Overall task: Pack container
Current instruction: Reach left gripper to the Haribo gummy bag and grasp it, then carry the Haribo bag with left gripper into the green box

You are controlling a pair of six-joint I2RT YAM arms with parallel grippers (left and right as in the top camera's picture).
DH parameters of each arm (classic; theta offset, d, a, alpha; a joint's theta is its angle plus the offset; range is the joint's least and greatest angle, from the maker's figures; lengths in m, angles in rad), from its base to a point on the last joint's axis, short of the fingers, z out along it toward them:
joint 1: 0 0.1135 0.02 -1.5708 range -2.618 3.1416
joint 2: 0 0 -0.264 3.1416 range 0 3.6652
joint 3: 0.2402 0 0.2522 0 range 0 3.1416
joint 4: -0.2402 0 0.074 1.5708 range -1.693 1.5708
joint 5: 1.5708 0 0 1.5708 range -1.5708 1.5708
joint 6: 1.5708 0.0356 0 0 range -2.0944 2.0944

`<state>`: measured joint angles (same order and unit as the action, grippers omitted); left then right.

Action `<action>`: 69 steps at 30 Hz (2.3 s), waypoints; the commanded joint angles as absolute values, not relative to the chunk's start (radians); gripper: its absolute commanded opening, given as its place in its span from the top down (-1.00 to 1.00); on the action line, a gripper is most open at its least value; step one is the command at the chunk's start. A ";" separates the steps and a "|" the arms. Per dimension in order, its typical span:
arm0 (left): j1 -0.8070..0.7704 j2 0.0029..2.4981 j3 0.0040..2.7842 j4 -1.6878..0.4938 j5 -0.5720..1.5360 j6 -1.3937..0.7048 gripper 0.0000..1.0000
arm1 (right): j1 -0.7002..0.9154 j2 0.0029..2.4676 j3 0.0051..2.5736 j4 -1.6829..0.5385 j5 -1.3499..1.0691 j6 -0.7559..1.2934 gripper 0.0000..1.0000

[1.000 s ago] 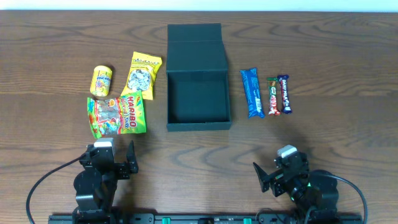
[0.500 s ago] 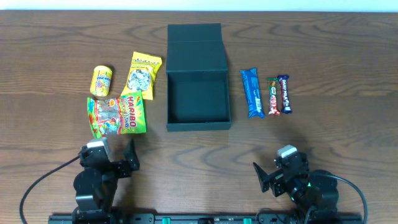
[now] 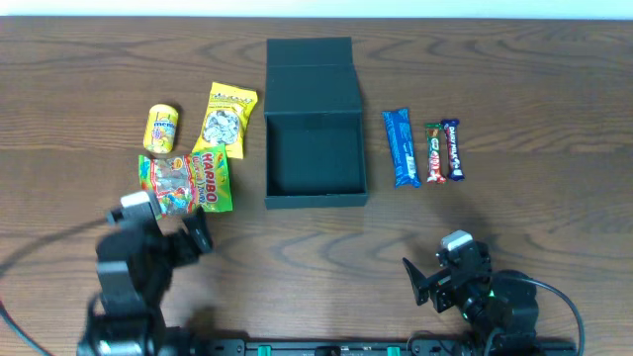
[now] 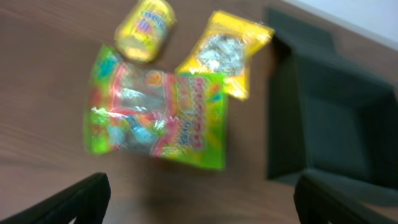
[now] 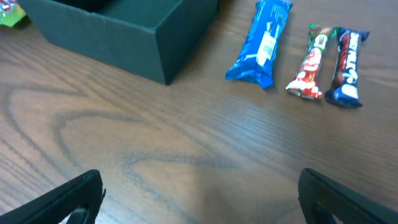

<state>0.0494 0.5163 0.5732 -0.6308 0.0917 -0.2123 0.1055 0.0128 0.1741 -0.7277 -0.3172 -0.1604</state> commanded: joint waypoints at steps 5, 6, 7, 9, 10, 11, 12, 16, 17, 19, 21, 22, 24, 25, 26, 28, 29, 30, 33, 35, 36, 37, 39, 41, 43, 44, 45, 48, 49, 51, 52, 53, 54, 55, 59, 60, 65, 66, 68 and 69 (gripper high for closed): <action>0.045 0.975 1.001 -0.702 -0.033 -0.030 -0.90 | 0.115 0.006 0.171 -0.728 -0.314 -0.143 -0.99; 0.045 1.011 1.032 -0.699 -0.009 -0.030 -0.90 | 0.115 0.006 0.171 -0.728 -0.314 -0.143 -0.99; 0.045 1.048 1.057 -0.686 0.014 -0.029 -0.90 | 0.115 0.006 0.171 -0.728 -0.314 -0.143 -0.99; 0.045 1.093 1.063 -0.652 0.044 -0.029 -0.91 | 0.115 0.006 0.171 -0.728 -0.314 -0.143 -0.99; 0.045 1.116 1.063 -0.640 0.074 -0.026 -0.90 | 0.115 0.006 0.171 -0.728 -0.314 -0.143 -0.98; 0.045 1.142 1.063 -0.639 0.106 0.002 -0.90 | 0.115 0.006 0.171 -0.728 -0.314 -0.143 -0.98; 0.045 1.171 1.063 -0.652 0.109 0.026 -0.90 | 0.115 0.006 0.171 -0.728 -0.314 -0.143 -0.98; 0.045 1.314 1.063 -0.723 0.018 0.041 -0.90 | 0.115 0.006 0.171 -0.728 -0.314 -0.143 -0.99; 0.045 1.364 1.063 -0.727 0.018 0.041 -0.91 | 0.115 0.006 0.171 -0.728 -0.314 -0.143 -0.99; 0.045 1.454 1.063 -0.720 0.018 0.019 -0.91 | 0.115 0.006 0.171 -0.728 -0.314 -0.143 -0.98; 0.045 1.538 1.063 -0.710 0.020 -0.005 -0.90 | 0.115 0.006 0.171 -0.728 -0.314 -0.143 -0.98; 0.045 1.579 1.063 -0.710 0.029 -0.007 -0.91 | 0.115 0.006 0.171 -0.728 -0.314 -0.143 -0.98; 0.045 1.635 1.063 -0.710 0.046 -0.007 -0.91 | 0.115 0.006 0.171 -0.728 -0.314 -0.143 -0.98; 0.045 1.658 1.063 -0.708 0.054 -0.007 -0.90 | 0.115 0.006 0.171 -0.728 -0.314 -0.143 -0.99; 0.045 1.681 1.063 -0.704 0.057 -0.007 -0.90 | 0.115 0.006 0.171 -0.728 -0.315 -0.143 -0.98; 0.046 1.729 1.063 -0.686 0.060 -0.014 -0.90 | 0.115 0.006 0.171 -0.728 -0.314 -0.143 -0.98; 0.047 1.751 1.063 -0.674 0.059 -0.030 -0.90 | 0.115 0.006 0.171 -0.728 -0.314 -0.143 -0.98; 0.049 1.771 1.063 -0.664 0.059 -0.040 -0.90 | 0.115 0.006 0.171 -0.728 -0.314 -0.143 -0.99; 0.064 1.830 1.063 -0.637 0.061 -0.077 -0.91 | 0.115 0.006 0.171 -0.728 -0.314 -0.143 -0.98; 0.078 1.881 1.063 -0.616 0.088 -0.079 -0.90 | 0.115 0.006 0.171 -0.728 -0.314 -0.143 -0.99; 0.083 1.901 1.063 -0.612 0.104 -0.079 -0.99 | 0.115 0.006 0.171 -0.728 -0.314 -0.143 -0.99; 0.085 1.915 1.063 -0.611 0.120 -0.079 -0.75 | 0.115 0.006 0.171 -0.728 -0.314 -0.143 -0.99; 0.085 1.933 1.063 -0.612 0.136 -0.080 -0.30 | 0.115 0.006 0.171 -0.728 -0.314 -0.143 -0.99; 0.085 1.935 1.063 -0.616 0.142 -0.084 0.08 | 0.115 0.006 0.171 -0.728 -0.314 -0.143 -0.99; 0.085 1.935 1.063 -0.620 0.161 -0.104 0.55 | 0.115 0.006 0.171 -0.728 -0.314 -0.143 -0.98; 0.085 1.935 1.063 -0.624 0.162 -0.127 0.76 | 0.115 0.006 0.171 -0.728 -0.314 -0.143 -0.99; 0.085 1.935 1.063 -0.629 0.163 -0.152 0.88 | 0.115 0.006 0.171 -0.728 -0.314 -0.143 -0.98; 0.085 1.929 1.065 -0.655 0.190 -0.227 0.88 | 0.115 0.006 0.171 -0.728 -0.314 -0.143 -0.99; 0.085 1.924 1.069 -0.671 0.202 -0.253 0.88 | 0.115 0.006 0.171 -0.728 -0.314 -0.143 -0.99; 0.084 1.906 1.085 -0.719 0.212 -0.300 0.88 | 0.115 0.006 0.171 -0.728 -0.314 -0.143 -0.99; 0.084 1.895 1.096 -0.742 0.212 -0.304 0.88 | 0.115 0.006 0.171 -0.728 -0.314 -0.143 -0.98; 0.078 1.871 1.119 -0.783 0.209 -0.303 0.88 | 0.115 0.006 0.171 -0.728 -0.314 -0.143 -0.98; 0.060 1.825 1.153 -0.825 0.187 -0.303 0.88 | 0.115 0.006 0.171 -0.728 -0.314 -0.143 -0.99; 0.045 1.792 1.174 -0.841 0.175 -0.304 0.88 | 0.115 0.006 0.171 -0.728 -0.314 -0.143 -0.98; -0.034 1.671 1.250 -0.845 0.185 -0.379 0.88 | 0.115 0.006 0.171 -0.728 -0.314 -0.143 -0.98; -0.057 1.646 1.269 -0.838 0.194 -0.412 0.88 | 0.115 0.006 0.171 -0.728 -0.314 -0.143 -0.99; -0.183 1.544 1.296 -0.693 0.231 -0.691 0.88 | 0.115 0.006 0.171 -0.728 -0.314 -0.143 -0.98; -0.206 1.536 1.296 -0.680 0.230 -0.810 0.88 | 0.115 0.006 0.171 -0.728 -0.314 -0.143 -0.98; -0.249 1.536 1.296 -0.677 0.235 -1.079 0.88 | 0.115 0.006 0.171 -0.728 -0.314 -0.143 -0.99; -0.272 1.540 1.295 -0.684 0.233 -1.184 0.88 | 0.115 0.006 0.171 -0.728 -0.314 -0.143 -0.98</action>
